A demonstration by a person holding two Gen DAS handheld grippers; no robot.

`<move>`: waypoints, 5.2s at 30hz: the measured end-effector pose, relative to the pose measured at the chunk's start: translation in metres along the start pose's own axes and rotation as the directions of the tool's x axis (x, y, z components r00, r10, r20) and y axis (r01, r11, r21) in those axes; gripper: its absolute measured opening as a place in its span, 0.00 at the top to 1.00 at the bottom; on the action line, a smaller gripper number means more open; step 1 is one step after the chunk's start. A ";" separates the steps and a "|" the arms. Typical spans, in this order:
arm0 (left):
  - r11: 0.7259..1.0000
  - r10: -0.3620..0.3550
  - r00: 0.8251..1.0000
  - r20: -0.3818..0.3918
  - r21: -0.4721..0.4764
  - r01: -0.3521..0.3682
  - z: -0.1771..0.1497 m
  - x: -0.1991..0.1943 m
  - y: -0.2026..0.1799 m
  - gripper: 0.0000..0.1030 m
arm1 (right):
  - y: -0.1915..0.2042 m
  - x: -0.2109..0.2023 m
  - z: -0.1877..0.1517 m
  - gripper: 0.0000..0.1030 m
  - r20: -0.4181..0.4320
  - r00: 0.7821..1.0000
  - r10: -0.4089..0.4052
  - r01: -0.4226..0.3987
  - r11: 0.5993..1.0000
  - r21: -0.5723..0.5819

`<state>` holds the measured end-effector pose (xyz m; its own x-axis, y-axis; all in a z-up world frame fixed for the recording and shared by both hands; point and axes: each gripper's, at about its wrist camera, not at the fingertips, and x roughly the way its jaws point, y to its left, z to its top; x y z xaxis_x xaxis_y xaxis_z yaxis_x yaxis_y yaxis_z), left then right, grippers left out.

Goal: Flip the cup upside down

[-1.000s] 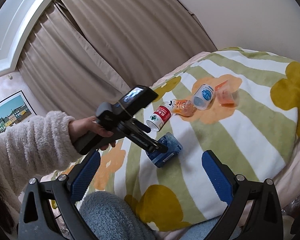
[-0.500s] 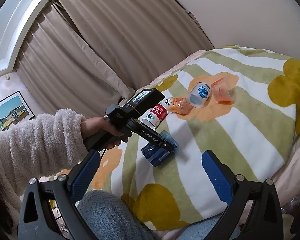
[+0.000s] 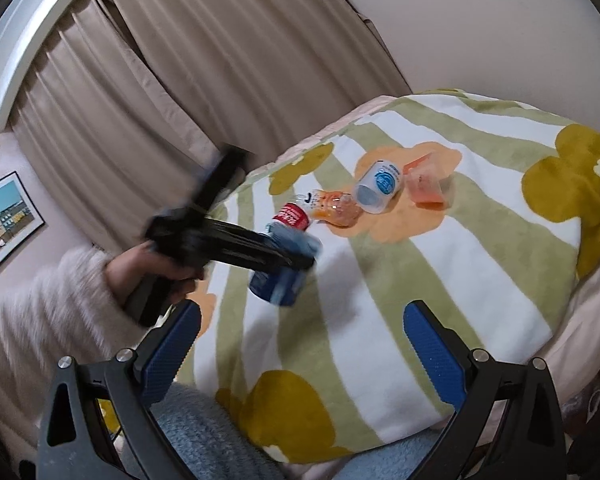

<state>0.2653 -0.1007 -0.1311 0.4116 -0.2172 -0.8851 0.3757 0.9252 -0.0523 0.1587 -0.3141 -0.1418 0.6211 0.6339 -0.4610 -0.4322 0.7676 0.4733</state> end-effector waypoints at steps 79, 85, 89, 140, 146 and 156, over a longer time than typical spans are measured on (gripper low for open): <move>0.959 0.272 0.602 0.751 -0.267 -0.100 -0.186 -0.257 -0.045 0.00 | 0.155 -0.099 -0.002 0.01 0.514 0.765 -0.389 0.570 0.781 -0.257; 0.960 0.264 0.587 0.765 -0.269 -0.081 -0.196 -0.265 -0.048 0.00 | 0.163 -0.110 -0.009 0.01 0.530 0.740 -0.414 0.598 0.765 -0.238; 0.960 0.269 0.580 0.769 -0.264 -0.096 -0.197 -0.269 -0.054 0.00 | 0.161 -0.117 -0.011 0.01 0.528 0.737 -0.423 0.594 0.778 -0.206; 0.963 0.270 0.519 0.811 -0.220 -0.157 -0.204 -0.278 -0.075 0.00 | 0.164 -0.127 -0.016 0.01 0.531 0.719 -0.448 0.609 0.774 -0.172; 0.965 0.258 0.464 0.847 -0.210 -0.155 -0.211 -0.284 -0.078 0.00 | 0.164 -0.125 -0.016 0.01 0.528 0.722 -0.446 0.606 0.776 -0.174; 0.970 0.244 0.472 0.847 -0.202 -0.139 -0.210 -0.281 -0.073 0.00 | 0.166 -0.119 -0.017 0.01 0.519 0.727 -0.448 0.607 0.773 -0.183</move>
